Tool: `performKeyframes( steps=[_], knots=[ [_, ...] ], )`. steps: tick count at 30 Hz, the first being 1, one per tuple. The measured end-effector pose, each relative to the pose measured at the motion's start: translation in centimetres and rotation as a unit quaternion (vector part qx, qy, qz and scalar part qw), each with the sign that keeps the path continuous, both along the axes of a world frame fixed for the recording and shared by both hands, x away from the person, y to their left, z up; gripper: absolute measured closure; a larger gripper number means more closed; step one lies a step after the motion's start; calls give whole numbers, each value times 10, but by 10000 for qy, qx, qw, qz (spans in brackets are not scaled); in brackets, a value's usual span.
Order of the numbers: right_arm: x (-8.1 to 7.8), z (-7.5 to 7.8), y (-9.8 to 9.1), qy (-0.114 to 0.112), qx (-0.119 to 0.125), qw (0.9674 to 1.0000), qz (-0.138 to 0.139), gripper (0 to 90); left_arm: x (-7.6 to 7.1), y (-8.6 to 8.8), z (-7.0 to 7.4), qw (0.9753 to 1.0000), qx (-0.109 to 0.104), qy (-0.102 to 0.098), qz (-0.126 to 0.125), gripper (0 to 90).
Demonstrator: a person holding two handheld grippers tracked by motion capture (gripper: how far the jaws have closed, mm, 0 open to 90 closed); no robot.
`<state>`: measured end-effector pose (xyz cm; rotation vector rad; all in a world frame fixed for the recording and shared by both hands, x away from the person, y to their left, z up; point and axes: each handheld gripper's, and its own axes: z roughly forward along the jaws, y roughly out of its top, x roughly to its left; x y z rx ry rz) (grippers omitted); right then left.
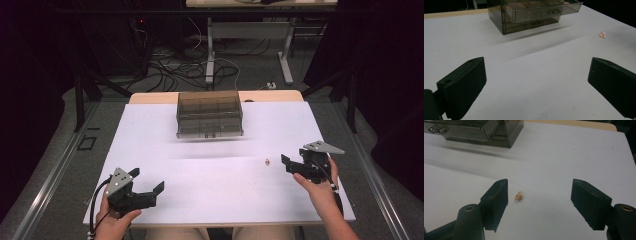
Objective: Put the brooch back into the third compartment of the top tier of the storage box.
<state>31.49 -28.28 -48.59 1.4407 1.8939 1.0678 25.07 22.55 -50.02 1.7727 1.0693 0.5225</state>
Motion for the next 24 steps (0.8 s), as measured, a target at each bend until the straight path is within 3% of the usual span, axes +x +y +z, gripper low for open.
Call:
performKeyframes(
  steps=[15,24],
  knots=[
    [19,3,11,384,109,9991,107,398,0,0,0,10000,-9,-3,-6,18],
    [31,2,18,711,338,9969,34,461,0,0,0,10000,-12,-2,-4,18]
  ],
)
